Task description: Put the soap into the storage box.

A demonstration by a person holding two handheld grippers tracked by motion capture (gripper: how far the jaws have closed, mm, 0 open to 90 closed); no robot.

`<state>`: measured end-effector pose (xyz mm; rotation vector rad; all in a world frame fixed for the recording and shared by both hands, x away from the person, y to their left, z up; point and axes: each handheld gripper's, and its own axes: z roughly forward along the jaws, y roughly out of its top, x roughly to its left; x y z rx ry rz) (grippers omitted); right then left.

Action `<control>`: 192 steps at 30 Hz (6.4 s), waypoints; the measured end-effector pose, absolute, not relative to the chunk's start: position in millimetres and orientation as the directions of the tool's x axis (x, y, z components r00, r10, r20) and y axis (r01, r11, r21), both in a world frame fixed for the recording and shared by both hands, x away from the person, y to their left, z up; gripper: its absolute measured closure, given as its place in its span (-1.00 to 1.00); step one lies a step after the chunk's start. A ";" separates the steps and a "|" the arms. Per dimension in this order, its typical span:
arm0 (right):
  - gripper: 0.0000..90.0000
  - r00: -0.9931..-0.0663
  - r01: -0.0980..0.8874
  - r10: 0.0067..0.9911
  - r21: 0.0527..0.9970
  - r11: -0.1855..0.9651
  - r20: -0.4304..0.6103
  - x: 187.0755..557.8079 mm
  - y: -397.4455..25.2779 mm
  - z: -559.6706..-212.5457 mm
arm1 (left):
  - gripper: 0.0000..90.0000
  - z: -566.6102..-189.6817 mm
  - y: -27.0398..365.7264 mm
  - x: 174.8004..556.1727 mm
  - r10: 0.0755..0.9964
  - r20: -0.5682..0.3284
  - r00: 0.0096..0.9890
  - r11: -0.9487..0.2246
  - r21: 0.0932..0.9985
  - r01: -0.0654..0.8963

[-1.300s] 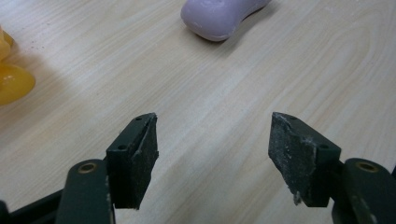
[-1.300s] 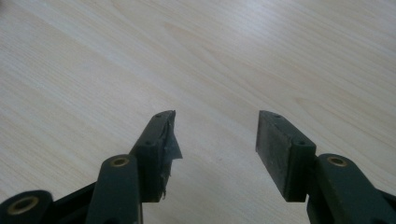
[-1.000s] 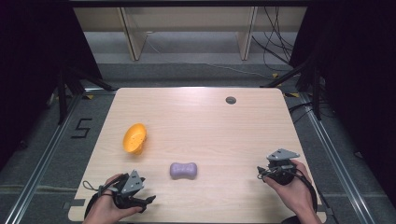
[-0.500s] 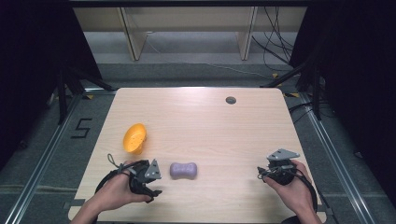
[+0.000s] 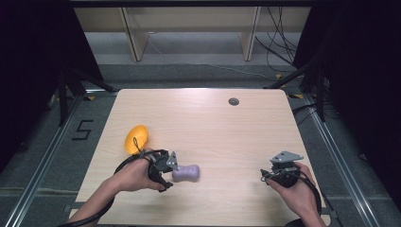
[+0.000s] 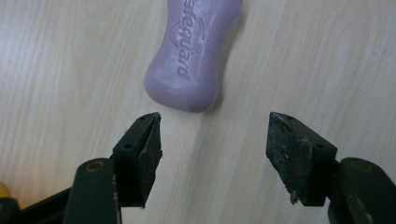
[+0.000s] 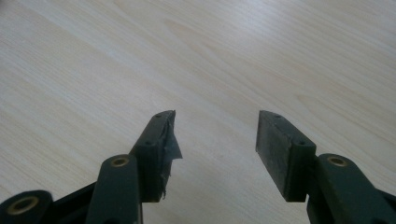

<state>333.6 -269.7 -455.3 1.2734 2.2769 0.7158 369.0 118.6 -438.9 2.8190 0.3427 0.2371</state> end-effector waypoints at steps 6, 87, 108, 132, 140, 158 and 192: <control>0.06 -0.485 0.643 0.866 0.623 0.445 -0.118 333.6 -269.8 -455.4 | -0.23 -439.5 111.2 377.2 0.214 0.111 0.970 -0.945 0.275 0.178; 0.06 -0.491 0.646 0.863 0.615 0.452 -0.119 333.8 -269.8 -456.1 | -0.01 -477.8 54.9 428.9 0.075 -0.043 0.996 -0.988 0.131 0.080; 0.06 -0.499 0.637 0.857 0.615 0.464 -0.129 334.3 -270.2 -456.8 | 0.07 -476.5 58.5 428.0 0.201 -0.093 0.975 -0.966 0.146 0.213; 0.06 -0.491 0.648 0.863 0.614 0.452 -0.118 333.8 -269.8 -456.2 | 0.09 -455.4 80.0 420.1 0.482 -0.185 0.856 -0.798 0.311 0.516; 0.06 -0.500 0.636 0.856 0.615 0.466 -0.131 334.3 -269.9 -456.9 | 0.09 -448.4 88.4 402.2 0.806 -0.236 0.543 -0.451 0.349 0.822; 0.06 -0.495 0.640 0.860 0.615 0.459 -0.127 333.9 -269.8 -456.1 | 0.09 -434.6 114.8 388.4 0.887 -0.123 0.445 -0.377 0.364 0.852; 0.06 -0.487 0.645 0.865 0.618 0.450 -0.121 333.2 -268.9 -454.6 | 0.09 -425.8 161.3 375.8 0.932 -0.138 0.336 -0.260 0.395 0.881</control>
